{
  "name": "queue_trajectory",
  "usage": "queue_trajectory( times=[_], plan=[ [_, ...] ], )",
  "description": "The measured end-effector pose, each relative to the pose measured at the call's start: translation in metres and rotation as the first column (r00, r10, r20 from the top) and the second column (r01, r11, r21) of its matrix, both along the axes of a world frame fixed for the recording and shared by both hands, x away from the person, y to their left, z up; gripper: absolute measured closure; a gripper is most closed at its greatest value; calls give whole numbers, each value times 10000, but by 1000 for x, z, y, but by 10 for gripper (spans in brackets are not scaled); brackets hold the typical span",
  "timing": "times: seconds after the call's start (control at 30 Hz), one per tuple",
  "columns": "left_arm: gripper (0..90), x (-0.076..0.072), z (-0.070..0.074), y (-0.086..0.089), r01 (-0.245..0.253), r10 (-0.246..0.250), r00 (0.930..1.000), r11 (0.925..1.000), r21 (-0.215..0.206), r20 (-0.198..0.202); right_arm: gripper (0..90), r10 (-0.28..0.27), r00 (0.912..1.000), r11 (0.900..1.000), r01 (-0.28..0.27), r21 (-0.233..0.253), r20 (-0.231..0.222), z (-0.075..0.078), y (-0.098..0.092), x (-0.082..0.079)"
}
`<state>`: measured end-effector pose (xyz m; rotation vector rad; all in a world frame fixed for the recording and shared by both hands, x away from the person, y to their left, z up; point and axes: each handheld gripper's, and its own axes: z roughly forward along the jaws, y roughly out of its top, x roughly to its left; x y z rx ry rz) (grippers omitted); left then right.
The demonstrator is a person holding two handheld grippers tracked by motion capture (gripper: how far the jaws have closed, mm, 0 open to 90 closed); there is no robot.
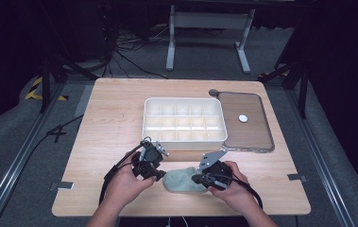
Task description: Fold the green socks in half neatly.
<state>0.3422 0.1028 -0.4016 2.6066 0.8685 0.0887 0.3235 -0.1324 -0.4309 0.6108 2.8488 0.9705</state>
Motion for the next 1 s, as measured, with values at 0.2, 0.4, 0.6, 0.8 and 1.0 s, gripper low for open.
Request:
queue_trajectory(
  times=[0.2, 0.4, 0.6, 0.8, 1.0],
  plan=[
    [601, 4, -8, 0, -171, 167, 9994, 9998, -134, -302, 897, 245, 9994, 9997, -245, 4, -261, -11, 12, -4],
    [592, 6, -14, 0, -304, 291, 9977, 9993, -199, -616, 897, 237, 9991, 9993, -247, -289, -342, -23, 21, -6],
    [576, 4, -20, -4, -521, 493, 9962, 9979, -376, -724, 898, 245, 9991, 9994, -254, -247, -347, -27, 20, -6],
    [560, 3, -30, -9, -835, 770, 9874, 9956, -425, -1384, 899, 234, 9991, 9993, -244, -299, -353, -27, 20, -8],
    [540, 4, -38, -15, -1165, 1086, 9818, 9923, -421, -1561, 899, 287, 9993, 9987, -296, -405, -245, -27, 22, -10]
  ],
)
